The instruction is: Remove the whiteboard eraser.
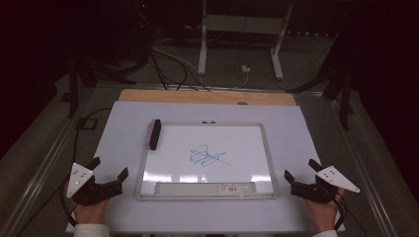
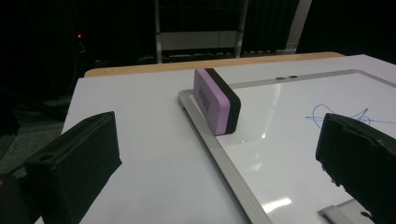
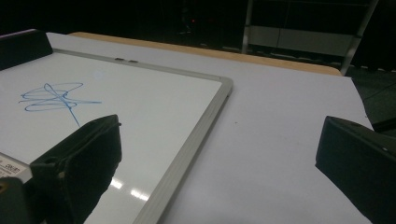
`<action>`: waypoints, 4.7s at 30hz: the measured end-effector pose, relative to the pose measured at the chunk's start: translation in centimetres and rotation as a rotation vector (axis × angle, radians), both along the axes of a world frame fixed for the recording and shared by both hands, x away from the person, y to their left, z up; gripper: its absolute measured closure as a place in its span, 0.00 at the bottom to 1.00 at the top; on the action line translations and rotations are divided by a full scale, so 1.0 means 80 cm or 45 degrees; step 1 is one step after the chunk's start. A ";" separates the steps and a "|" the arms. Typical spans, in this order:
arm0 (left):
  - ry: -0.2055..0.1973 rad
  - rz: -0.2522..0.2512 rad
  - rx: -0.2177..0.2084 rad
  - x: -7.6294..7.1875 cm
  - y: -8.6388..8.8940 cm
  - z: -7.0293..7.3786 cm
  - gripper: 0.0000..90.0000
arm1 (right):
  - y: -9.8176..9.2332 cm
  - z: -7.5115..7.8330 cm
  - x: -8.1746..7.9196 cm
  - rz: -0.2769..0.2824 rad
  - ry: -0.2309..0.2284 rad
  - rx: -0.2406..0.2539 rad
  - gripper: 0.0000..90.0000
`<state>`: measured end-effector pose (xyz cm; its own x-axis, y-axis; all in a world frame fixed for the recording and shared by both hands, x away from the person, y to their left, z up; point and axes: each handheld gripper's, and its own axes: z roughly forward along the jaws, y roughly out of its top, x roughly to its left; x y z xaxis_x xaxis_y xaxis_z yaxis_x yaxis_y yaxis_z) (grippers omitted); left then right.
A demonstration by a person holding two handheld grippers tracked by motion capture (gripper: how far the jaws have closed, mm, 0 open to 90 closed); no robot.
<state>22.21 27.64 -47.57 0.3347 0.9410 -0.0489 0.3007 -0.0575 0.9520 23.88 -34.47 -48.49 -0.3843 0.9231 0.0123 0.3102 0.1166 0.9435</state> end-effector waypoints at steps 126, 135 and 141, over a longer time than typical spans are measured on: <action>0.336 -0.079 -0.027 0.183 -0.052 0.003 0.18 | 0.002 -0.001 -0.001 0.014 -0.004 0.028 0.01; 0.391 -0.104 -0.023 0.189 -0.060 -0.006 0.28 | 0.002 -0.001 -0.001 0.014 -0.004 0.029 0.01; 0.412 -0.093 -0.002 0.192 -0.068 -0.012 0.37 | 0.001 -0.001 -0.001 0.013 -0.006 0.029 0.01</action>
